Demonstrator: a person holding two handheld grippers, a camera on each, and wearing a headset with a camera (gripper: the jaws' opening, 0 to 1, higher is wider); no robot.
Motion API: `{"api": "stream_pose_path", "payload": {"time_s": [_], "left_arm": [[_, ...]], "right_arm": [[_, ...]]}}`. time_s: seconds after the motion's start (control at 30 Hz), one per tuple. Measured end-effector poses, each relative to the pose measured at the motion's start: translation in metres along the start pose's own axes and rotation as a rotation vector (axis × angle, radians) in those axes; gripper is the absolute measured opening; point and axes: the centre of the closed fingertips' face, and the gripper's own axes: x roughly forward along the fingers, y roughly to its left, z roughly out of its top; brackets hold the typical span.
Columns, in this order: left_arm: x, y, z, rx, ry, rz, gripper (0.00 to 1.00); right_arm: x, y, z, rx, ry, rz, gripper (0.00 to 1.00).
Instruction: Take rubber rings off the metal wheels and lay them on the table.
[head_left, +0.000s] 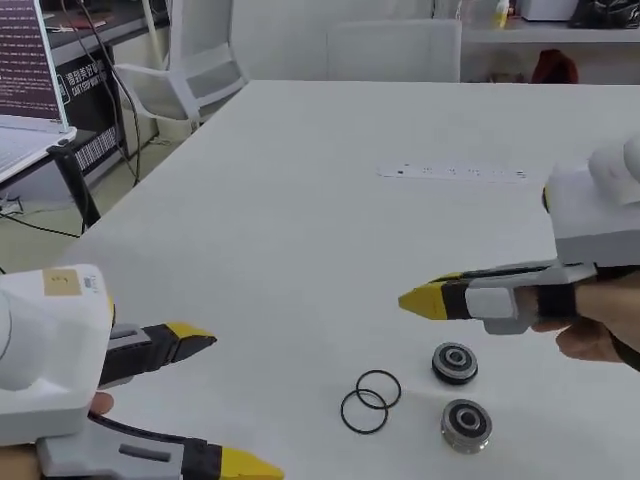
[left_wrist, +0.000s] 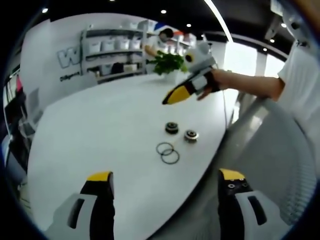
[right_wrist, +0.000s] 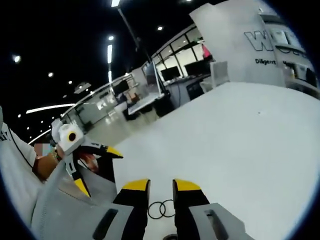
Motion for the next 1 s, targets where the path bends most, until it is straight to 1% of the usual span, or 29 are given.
{"api": "stream_pose_path", "payload": {"time_s": [0.07,0.1,0.13,0.17,0.23,0.3,0.43,0.47,0.5,0.53,0.57,0.6,0.63,0.67,0.7,0.73,0.77,0.8,0.83,0.87,0.9,0.97,1.0], "left_arm": [[-0.001,-0.001,-0.001,0.018,0.013,-0.008,0.87],[-0.002,0.001,-0.001,0.037,0.027,-0.005,0.88],[-0.002,0.002,0.0,0.042,0.028,0.002,0.9],[-0.004,0.005,0.004,0.044,0.017,0.01,0.9],[-0.006,0.009,0.013,0.039,-0.008,0.01,0.9],[-0.009,0.015,0.027,0.05,-0.034,0.015,0.89],[-0.011,0.026,0.049,0.104,-0.054,0.028,0.89],[-0.011,0.028,0.058,0.116,-0.066,0.027,0.89],[-0.01,0.03,0.064,0.124,-0.073,0.026,0.89],[-0.01,0.031,0.074,0.14,-0.088,0.023,0.89],[-0.008,0.032,0.08,0.154,-0.098,0.018,0.89],[-0.006,0.032,0.089,0.175,-0.109,0.012,0.89],[-0.005,0.032,0.096,0.192,-0.117,0.009,0.88],[-0.001,0.032,0.105,0.217,-0.13,0.003,0.88],[0.001,0.031,0.111,0.233,-0.139,-0.001,0.88],[0.004,0.03,0.117,0.245,-0.145,-0.003,0.87],[0.008,0.028,0.125,0.27,-0.155,-0.01,0.86],[0.012,0.025,0.13,0.287,-0.159,-0.019,0.86],[0.017,0.022,0.137,0.306,-0.168,-0.029,0.85],[0.019,0.021,0.14,0.311,-0.172,-0.031,0.84],[0.024,0.016,0.145,0.325,-0.178,-0.038,0.83],[0.038,0.01,0.156,0.363,-0.19,-0.057,0.81],[0.043,0.009,0.159,0.37,-0.192,-0.06,0.8]], "right_arm": [[-0.004,0.006,0.007,-0.032,-0.024,0.016,0.19],[-0.007,0.007,0.01,-0.042,-0.033,0.018,0.19],[-0.008,0.008,0.012,-0.049,-0.037,0.017,0.2],[-0.01,0.008,0.015,-0.073,-0.052,0.015,0.2],[-0.015,0.008,0.018,-0.113,-0.063,0.012,0.2],[-0.019,0.006,0.019,-0.127,-0.068,0.005,0.21],[-0.031,-0.004,0.023,-0.131,-0.103,-0.021,0.22],[-0.036,-0.008,0.023,-0.131,-0.117,-0.029,0.22],[-0.039,-0.011,0.023,-0.133,-0.126,-0.033,0.22],[-0.042,-0.014,0.023,-0.136,-0.139,-0.039,0.22],[-0.045,-0.02,0.023,-0.142,-0.155,-0.054,0.21],[-0.049,-0.03,0.021,-0.125,-0.165,-0.086,0.21],[-0.053,-0.039,0.018,-0.096,-0.173,-0.105,0.21],[-0.057,-0.045,0.016,-0.064,-0.183,-0.118,0.21],[-0.059,-0.05,0.014,-0.047,-0.187,-0.129,0.22],[-0.06,-0.054,0.011,-0.04,-0.185,-0.139,0.21],[-0.062,-0.059,0.008,-0.037,-0.182,-0.154,0.21],[-0.063,-0.062,0.005,-0.038,-0.179,-0.163,0.2],[-0.064,-0.066,0.001,-0.031,-0.172,-0.171,0.2],[-0.064,-0.067,0.0,-0.028,-0.168,-0.173,0.2],[-0.063,-0.069,-0.003,-0.024,-0.16,-0.176,0.2],[-0.059,-0.073,-0.016,0.001,-0.112,-0.186,0.2],[-0.057,-0.073,-0.022,0.004,-0.084,-0.184,0.2]]}}
